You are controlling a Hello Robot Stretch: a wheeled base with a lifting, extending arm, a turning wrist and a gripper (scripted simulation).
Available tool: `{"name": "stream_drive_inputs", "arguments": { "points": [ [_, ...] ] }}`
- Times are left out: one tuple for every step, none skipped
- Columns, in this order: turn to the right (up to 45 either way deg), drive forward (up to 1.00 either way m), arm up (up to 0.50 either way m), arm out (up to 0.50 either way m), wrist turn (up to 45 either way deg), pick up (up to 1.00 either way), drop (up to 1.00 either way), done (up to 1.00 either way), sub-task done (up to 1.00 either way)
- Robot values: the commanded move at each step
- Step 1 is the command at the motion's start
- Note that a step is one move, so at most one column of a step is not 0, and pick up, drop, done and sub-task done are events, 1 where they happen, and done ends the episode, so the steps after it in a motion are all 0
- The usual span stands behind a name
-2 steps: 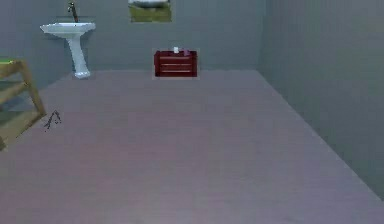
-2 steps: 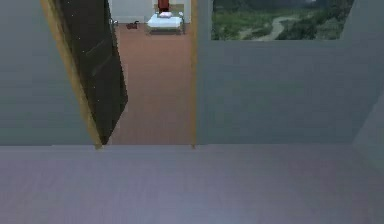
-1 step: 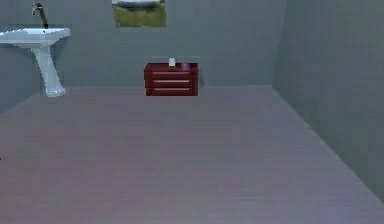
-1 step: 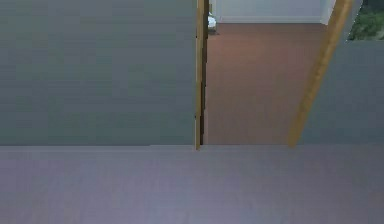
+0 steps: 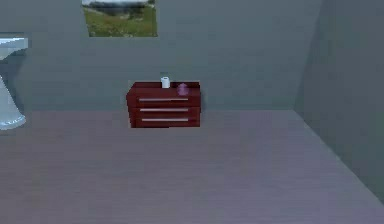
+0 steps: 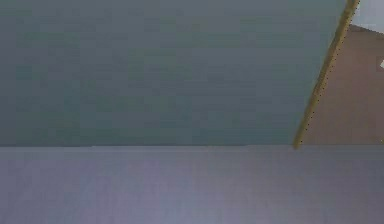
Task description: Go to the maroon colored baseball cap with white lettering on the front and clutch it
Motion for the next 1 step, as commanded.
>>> {"name": "stream_drive_inputs", "arguments": {
  "points": [
    [0.0,1.0,0.0,0.0,0.0,0.0,0.0,0.0,0.0]
  ]
}}
